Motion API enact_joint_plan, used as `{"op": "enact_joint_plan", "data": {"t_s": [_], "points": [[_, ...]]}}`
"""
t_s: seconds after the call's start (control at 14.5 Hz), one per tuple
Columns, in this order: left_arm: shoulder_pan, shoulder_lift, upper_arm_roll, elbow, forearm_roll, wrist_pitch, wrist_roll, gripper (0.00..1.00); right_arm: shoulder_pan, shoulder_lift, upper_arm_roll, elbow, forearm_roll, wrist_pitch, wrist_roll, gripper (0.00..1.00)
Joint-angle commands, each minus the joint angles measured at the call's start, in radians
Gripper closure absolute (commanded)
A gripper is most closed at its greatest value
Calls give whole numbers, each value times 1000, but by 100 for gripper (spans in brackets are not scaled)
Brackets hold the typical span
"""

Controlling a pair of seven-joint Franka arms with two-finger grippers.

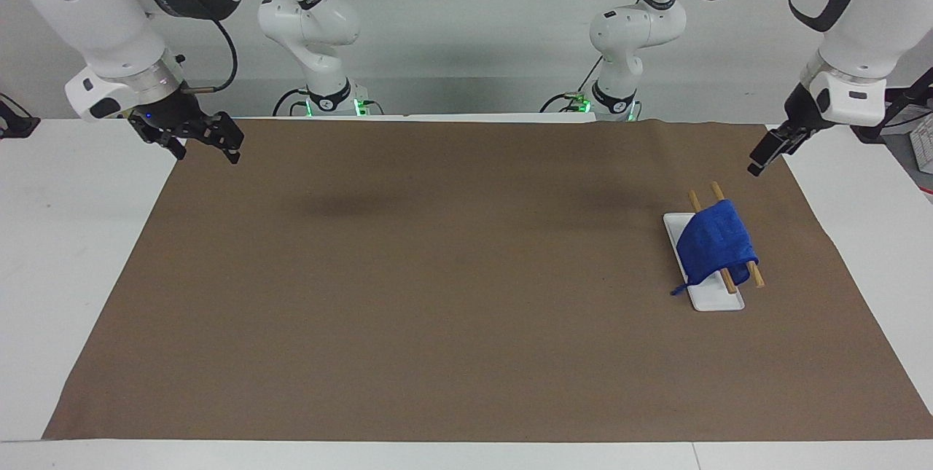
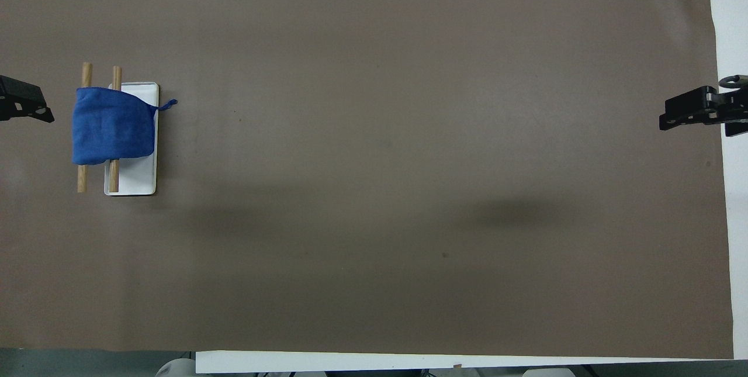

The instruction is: Right arm passes towel to left arm to hang

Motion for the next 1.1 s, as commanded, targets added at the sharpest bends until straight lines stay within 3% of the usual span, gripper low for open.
{"op": "enact_joint_plan", "data": {"t_s": [0.0,0.14,0.41,1.03], "points": [[-29,80,11,122,15,-169,97,0,-2,-10,3,-4,-4,-13,0,1],[-100,79,25,136,10,-199,187,0,-2,-10,3,-4,-4,-13,0,1],[-160,23,90,69,-31,-187,232,0,-2,-10,3,-4,-4,-11,0,1],[-166,-11,94,46,-38,-179,280,0,-2,-10,3,-4,-4,-13,0,1]]}}
